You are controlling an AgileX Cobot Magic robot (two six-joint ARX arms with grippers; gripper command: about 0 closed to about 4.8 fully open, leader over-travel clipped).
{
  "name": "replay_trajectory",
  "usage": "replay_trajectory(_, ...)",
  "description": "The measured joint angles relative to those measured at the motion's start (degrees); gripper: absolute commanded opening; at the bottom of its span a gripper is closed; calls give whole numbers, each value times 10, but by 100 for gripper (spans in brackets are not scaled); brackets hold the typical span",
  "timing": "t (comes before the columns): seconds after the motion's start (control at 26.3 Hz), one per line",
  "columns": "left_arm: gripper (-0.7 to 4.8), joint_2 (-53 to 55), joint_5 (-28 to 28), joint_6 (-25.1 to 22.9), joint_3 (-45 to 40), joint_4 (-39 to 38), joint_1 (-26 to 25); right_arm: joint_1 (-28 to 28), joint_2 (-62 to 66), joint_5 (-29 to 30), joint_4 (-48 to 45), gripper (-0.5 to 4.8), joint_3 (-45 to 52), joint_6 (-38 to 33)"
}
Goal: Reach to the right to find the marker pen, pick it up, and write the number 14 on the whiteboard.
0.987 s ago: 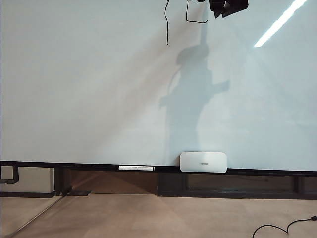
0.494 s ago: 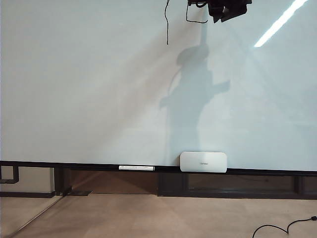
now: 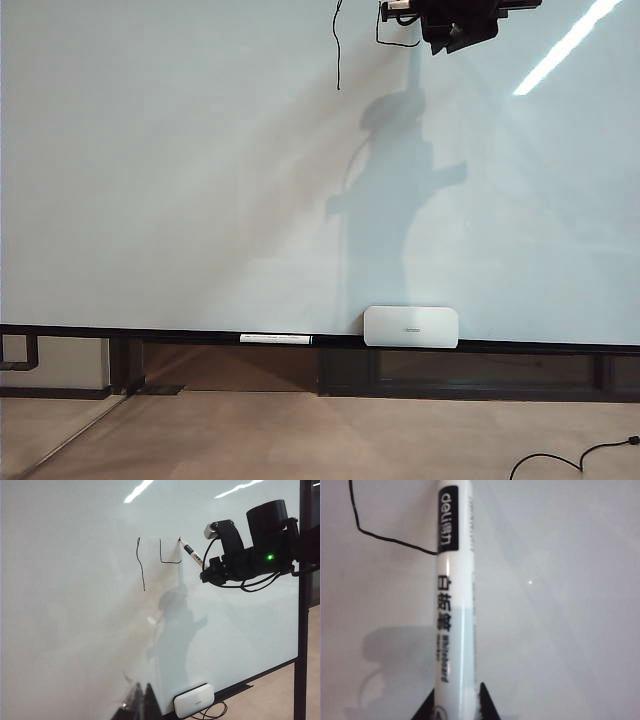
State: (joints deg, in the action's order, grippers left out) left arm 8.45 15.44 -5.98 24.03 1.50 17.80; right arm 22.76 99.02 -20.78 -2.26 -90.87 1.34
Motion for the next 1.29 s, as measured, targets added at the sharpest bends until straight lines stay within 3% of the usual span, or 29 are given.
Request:
replay_trajectory(0.34,-6,0,0,0,0,0,0,-5,9,5,39,-2,0,-20)
replay_trajectory(0.53,-6,0,0,0,0,1,0,-5,32,15,83,-2,1,-67)
replay_trajectory(1.29,-6,-2,-2,0,0,2,0,-5,61,19,137,-2,12,-90)
